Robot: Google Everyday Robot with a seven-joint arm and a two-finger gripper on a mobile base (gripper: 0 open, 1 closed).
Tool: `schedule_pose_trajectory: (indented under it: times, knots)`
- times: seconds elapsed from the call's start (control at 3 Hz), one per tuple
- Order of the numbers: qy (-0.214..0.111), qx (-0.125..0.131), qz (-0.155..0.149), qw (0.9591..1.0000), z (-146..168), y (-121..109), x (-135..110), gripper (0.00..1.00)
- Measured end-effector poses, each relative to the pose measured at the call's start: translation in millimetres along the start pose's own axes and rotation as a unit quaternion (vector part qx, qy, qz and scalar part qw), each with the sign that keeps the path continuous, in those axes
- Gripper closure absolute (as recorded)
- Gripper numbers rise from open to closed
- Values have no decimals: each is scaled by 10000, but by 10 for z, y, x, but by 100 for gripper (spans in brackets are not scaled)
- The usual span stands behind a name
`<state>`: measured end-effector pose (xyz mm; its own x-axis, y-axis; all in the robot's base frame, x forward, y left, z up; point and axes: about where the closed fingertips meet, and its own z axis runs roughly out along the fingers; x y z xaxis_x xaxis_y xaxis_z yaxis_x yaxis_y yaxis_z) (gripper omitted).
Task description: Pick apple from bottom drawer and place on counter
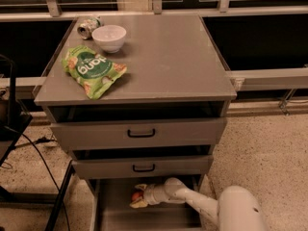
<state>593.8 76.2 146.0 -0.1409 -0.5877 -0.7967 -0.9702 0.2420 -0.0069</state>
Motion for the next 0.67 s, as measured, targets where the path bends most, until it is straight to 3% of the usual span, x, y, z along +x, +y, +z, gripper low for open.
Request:
schedule_pose_trajectory:
  times: [0.67]
  knots:
    - [0,-1,0,10000,1,1,0,89]
